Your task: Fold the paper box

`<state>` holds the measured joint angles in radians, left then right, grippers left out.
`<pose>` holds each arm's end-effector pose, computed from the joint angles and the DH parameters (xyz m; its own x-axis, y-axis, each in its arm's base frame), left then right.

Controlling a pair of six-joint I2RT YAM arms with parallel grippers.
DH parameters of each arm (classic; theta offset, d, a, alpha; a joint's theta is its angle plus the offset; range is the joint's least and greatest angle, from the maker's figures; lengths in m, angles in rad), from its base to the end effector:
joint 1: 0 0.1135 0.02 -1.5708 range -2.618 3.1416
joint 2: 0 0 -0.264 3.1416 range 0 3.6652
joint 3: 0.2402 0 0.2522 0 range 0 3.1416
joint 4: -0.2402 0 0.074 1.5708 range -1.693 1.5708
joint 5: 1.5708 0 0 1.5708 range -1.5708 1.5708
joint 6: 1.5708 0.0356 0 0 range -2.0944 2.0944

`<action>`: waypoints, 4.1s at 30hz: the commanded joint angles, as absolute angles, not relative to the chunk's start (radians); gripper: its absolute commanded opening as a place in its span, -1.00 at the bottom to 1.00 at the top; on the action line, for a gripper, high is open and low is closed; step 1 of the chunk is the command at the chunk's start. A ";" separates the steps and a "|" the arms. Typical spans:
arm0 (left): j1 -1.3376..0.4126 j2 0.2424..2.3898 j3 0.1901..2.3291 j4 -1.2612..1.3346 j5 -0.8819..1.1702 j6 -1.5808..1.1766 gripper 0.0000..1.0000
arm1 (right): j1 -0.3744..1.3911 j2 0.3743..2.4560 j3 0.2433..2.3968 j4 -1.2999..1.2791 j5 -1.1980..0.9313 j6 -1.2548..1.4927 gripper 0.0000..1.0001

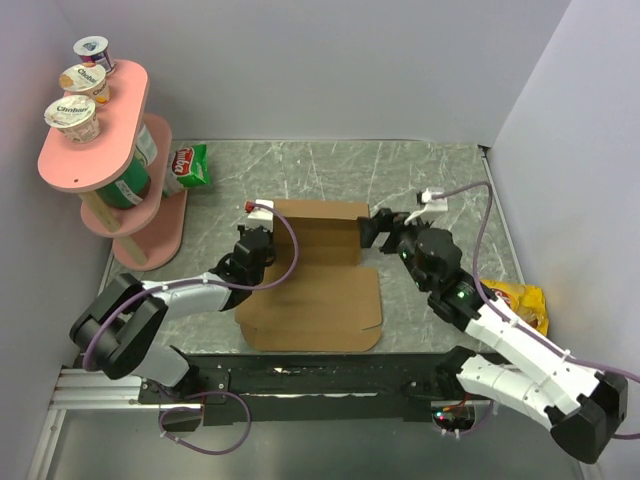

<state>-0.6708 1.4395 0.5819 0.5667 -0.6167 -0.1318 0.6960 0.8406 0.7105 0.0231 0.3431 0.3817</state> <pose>0.2398 -0.1640 0.1997 -0.2323 0.0475 -0.9715 0.0430 0.9983 0.0385 0.1623 0.1200 0.3264 -0.2053 0.2855 -0.9361 -0.2916 0.8952 0.3370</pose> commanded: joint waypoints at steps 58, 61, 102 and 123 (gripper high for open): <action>-0.322 1.075 0.635 0.308 0.196 -0.567 0.94 | 0.723 1.396 0.955 0.312 0.481 0.167 0.99; -0.278 1.109 0.644 0.334 0.261 -0.598 0.97 | 0.684 1.352 1.014 0.174 0.379 0.209 0.99; -0.120 1.032 0.980 -0.198 0.250 -0.407 0.92 | 0.425 1.503 0.874 0.196 0.006 0.201 -0.21; -0.095 1.164 1.084 -0.230 0.543 -0.223 0.92 | 0.393 1.932 1.658 -0.934 -0.201 -0.066 -0.51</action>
